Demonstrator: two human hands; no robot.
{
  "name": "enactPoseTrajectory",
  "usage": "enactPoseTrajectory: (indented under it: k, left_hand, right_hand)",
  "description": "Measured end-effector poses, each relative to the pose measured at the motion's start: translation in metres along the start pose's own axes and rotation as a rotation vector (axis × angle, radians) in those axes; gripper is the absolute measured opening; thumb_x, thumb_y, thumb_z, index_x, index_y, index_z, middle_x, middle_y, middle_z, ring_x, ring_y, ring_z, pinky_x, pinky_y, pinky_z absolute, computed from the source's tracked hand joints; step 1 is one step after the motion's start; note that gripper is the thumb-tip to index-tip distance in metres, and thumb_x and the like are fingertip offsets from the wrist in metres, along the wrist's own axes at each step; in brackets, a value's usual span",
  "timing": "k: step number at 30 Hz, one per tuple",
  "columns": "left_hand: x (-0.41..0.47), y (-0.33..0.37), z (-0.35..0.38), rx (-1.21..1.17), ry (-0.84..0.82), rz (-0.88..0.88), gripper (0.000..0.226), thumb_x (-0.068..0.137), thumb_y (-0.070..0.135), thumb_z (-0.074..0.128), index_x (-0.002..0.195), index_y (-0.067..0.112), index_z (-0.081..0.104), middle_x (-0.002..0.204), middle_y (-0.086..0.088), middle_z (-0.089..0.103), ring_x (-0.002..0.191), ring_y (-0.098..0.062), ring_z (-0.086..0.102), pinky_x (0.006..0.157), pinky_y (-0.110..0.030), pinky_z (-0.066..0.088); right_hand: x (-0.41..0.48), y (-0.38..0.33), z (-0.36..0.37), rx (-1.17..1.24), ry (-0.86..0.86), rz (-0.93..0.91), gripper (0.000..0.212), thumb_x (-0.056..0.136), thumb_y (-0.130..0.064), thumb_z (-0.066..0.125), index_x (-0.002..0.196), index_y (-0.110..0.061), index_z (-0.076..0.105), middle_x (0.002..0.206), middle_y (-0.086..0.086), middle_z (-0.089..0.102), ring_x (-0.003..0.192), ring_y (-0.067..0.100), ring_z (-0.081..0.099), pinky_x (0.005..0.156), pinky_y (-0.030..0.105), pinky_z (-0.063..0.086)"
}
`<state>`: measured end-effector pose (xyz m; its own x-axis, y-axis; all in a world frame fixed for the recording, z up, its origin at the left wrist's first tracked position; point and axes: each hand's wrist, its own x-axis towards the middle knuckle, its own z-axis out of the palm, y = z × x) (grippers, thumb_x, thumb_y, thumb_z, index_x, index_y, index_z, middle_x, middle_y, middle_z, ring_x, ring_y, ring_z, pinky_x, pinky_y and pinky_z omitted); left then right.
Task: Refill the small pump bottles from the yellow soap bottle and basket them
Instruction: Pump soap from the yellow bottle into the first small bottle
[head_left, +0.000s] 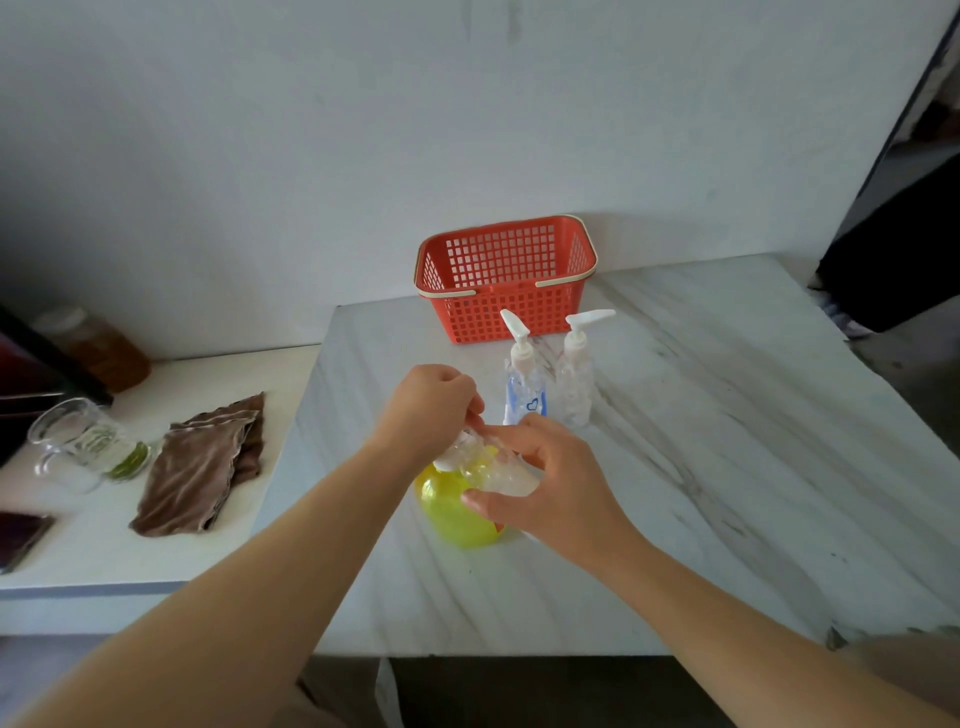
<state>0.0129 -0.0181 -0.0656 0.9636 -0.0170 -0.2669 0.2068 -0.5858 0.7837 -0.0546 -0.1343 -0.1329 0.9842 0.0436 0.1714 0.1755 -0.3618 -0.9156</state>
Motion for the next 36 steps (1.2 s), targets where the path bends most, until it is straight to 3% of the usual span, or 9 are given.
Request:
enactPoseTrajectory:
  k: [3,7,11,20,36]
  left_hand:
    - [-0.0008,-0.0002,0.0005,0.0,0.002,-0.004,0.026,0.082,0.007,0.043,0.071,0.004,0.066,0.076,-0.012,0.072,0.073,-0.025,0.063,0.081,-0.04,0.053]
    - [-0.0019,0.0035,-0.0007,-0.023,0.007,-0.011,0.023,0.083,0.007,0.046,0.073,0.004,0.067,0.075,-0.011,0.072,0.073,-0.025,0.063,0.082,-0.039,0.053]
    - [0.0002,0.0077,-0.0051,-0.017,0.0,0.04,0.021,0.084,0.006,0.049,0.07,0.007,0.065,0.072,-0.009,0.071,0.073,-0.024,0.063,0.083,-0.04,0.054]
    - [-0.0001,0.0004,0.0007,0.006,-0.008,0.024,0.026,0.083,0.005,0.042,0.071,0.004,0.065,0.076,-0.013,0.072,0.075,-0.028,0.064,0.082,-0.041,0.053]
    - [0.0004,0.0037,-0.0049,-0.052,-0.008,0.005,0.025,0.083,0.002,0.046,0.067,0.007,0.065,0.07,-0.009,0.069,0.073,-0.023,0.064,0.081,-0.036,0.053]
  right_hand:
    - [-0.0004,0.001,-0.0003,-0.009,-0.002,-0.002,0.061,0.054,-0.06,0.065,0.112,-0.041,0.066,0.081,-0.009,0.052,0.084,0.006,0.055,0.075,0.015,0.044]
    - [-0.0003,-0.0031,-0.0022,0.01,0.008,-0.001,0.061,0.053,-0.06,0.065,0.11,-0.037,0.068,0.077,-0.012,0.048,0.079,0.002,0.053,0.071,0.009,0.038]
    - [0.0019,-0.0065,-0.0037,0.007,0.015,-0.017,0.052,0.054,-0.06,0.065,0.104,-0.047,0.065,0.078,-0.011,0.05,0.081,0.002,0.054,0.071,0.007,0.038]
    - [-0.0005,0.0001,0.0006,0.004,0.014,0.008,0.059,0.054,-0.059,0.066,0.111,-0.042,0.067,0.079,-0.01,0.049,0.082,0.006,0.055,0.075,0.018,0.046]
    - [0.0029,-0.0051,0.0002,0.005,0.025,-0.011,0.059,0.054,-0.059,0.066,0.108,-0.035,0.069,0.078,-0.01,0.049,0.078,0.005,0.054,0.071,0.01,0.039]
